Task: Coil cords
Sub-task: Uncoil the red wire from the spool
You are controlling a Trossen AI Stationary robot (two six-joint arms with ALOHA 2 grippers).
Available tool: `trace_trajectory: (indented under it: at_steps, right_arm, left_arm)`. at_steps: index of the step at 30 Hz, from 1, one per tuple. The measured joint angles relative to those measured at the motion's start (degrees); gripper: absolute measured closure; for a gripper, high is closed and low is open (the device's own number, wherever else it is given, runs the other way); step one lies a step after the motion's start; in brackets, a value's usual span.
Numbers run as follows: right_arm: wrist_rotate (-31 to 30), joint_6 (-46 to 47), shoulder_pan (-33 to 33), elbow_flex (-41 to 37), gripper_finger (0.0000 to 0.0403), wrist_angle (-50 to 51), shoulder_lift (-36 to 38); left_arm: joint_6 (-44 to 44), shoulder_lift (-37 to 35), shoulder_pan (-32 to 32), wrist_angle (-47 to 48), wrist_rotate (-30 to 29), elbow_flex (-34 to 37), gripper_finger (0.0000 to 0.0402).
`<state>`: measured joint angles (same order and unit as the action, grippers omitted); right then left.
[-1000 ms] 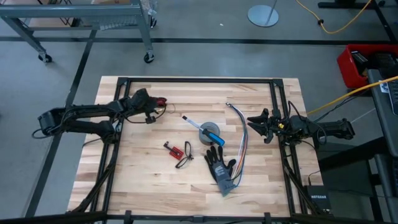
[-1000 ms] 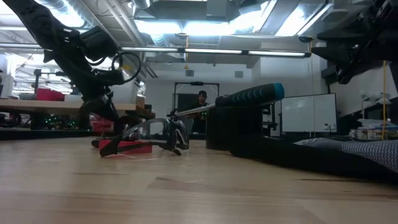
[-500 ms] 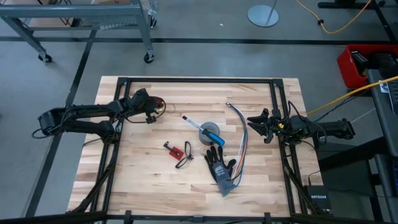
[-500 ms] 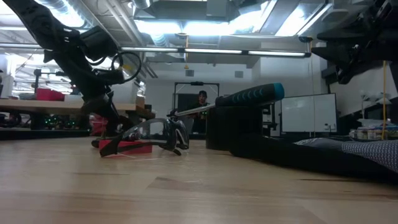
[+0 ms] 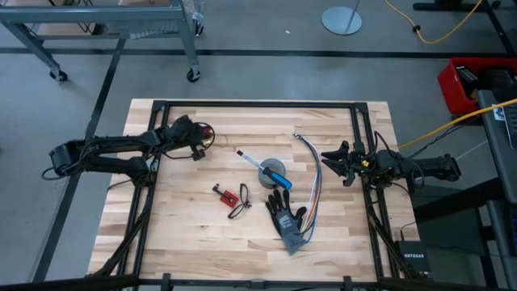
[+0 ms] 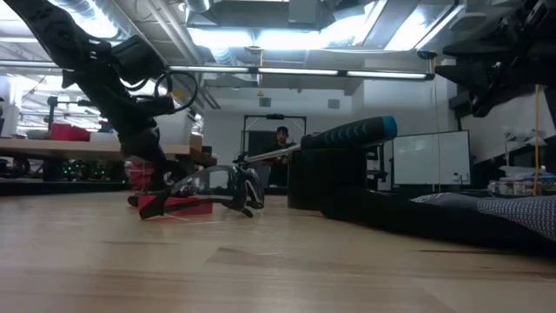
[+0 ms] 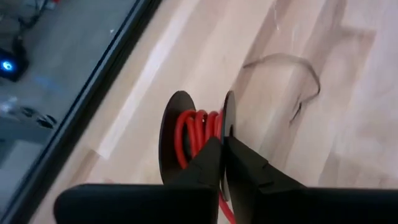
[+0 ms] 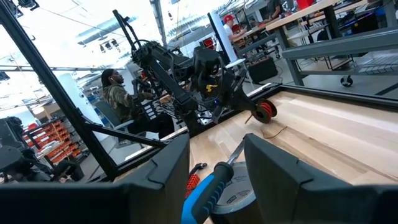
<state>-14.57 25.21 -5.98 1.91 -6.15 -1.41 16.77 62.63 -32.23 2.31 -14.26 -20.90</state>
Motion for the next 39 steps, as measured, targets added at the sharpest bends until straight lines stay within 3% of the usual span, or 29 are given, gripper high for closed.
trace_trajectory:
  at_steps: [10, 16, 22, 26, 30, 35, 39]
  right_arm:
    - [0.00, 0.02, -0.02, -0.02, 0.0245, -1.40, 0.01]
    - [0.00, 0.02, 0.00, -0.04, 0.0245, -3.81, -0.17]
    - [-0.02, -2.98, -0.02, -0.04, 0.0245, -14.02, -6.45]
    - [-0.02, -4.48, -0.02, -0.04, 0.0245, -21.75, -14.16]
    - [0.40, -4.48, -0.01, 1.09, 0.0245, -28.83, -23.52]
    - [2.62, -4.48, -0.02, 5.60, 0.0245, -37.31, -36.11]
    - [2.58, -4.51, -0.02, 10.44, 0.0245, -38.66, -44.91]
  left_arm:
    - [-18.17, -0.02, 0.02, -20.70, 14.36, 0.02, 0.0400]
    - [-32.49, -0.02, 2.47, -34.44, 16.92, 0.00, 0.0401]
    - [-41.96, -0.02, 8.66, -44.54, 18.24, -0.02, 0.0401]
    - [-42.77, 0.10, 13.34, -45.41, 17.03, -2.04, 0.0401]
    - [-37.60, 1.79, 16.84, -45.46, 15.05, -6.07, 0.0401]
    - [-31.18, 7.16, 19.41, -45.56, 14.88, -12.28, 0.0402]
    - [-28.80, 12.22, 20.62, -45.96, 14.90, -16.81, 0.0401]
